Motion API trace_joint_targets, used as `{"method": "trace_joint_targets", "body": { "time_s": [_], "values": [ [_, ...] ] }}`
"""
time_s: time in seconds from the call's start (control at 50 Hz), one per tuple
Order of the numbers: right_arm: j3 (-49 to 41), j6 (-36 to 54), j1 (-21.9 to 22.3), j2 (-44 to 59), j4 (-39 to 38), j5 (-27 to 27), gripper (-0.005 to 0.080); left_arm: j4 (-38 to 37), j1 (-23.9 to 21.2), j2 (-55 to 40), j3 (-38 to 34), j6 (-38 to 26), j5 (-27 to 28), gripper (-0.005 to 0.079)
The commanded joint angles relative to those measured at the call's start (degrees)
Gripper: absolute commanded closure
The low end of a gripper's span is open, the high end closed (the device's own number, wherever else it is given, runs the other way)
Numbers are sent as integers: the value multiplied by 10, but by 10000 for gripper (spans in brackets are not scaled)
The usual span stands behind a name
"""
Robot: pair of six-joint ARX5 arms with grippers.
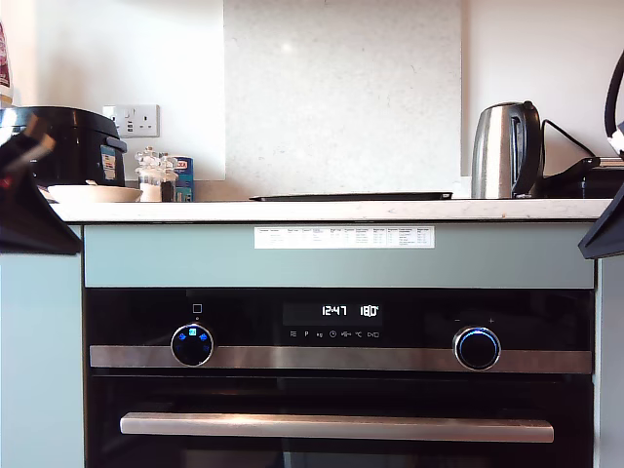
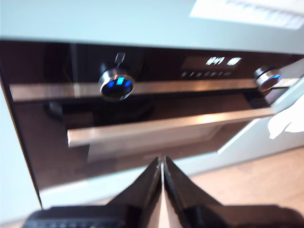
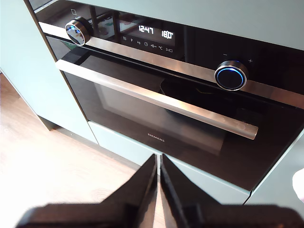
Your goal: Switch the oven into grill with fan mode by turning the left rotary switch to the symbol with a fan and a grill above it
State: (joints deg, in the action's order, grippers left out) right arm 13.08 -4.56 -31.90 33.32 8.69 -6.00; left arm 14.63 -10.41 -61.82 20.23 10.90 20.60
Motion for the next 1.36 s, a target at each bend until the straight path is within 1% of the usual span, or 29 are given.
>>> {"method": "trace_joint_targets", "body": {
  "time_s": [0.0,0.1,0.22,0.34,0.42,0.52,0.64,1.06,1.34],
  "values": [
    [2,1,2,3,-8,-18,765,4,-6,21,-22,-5,-6,764],
    [2,1,2,3,-17,-50,765,4,-14,60,-41,-10,-9,764],
    [2,1,2,3,-17,-67,765,0,-24,108,-64,-9,-14,764],
    [2,1,2,3,-16,-66,765,-7,-34,156,-79,-12,-17,764],
    [2,1,2,3,-15,-66,765,-25,-42,189,-82,-27,-26,764],
    [2,1,2,3,-15,-66,765,-64,-56,231,-83,-54,-61,764],
    [2,1,2,3,-15,-66,765,-102,-64,279,-83,-58,-82,764],
    [2,1,2,3,-15,-66,765,-221,-66,450,-83,-58,-82,764],
    [2,1,2,3,-15,-66,765,-238,-66,516,-82,-47,-82,764]
  ]
}}
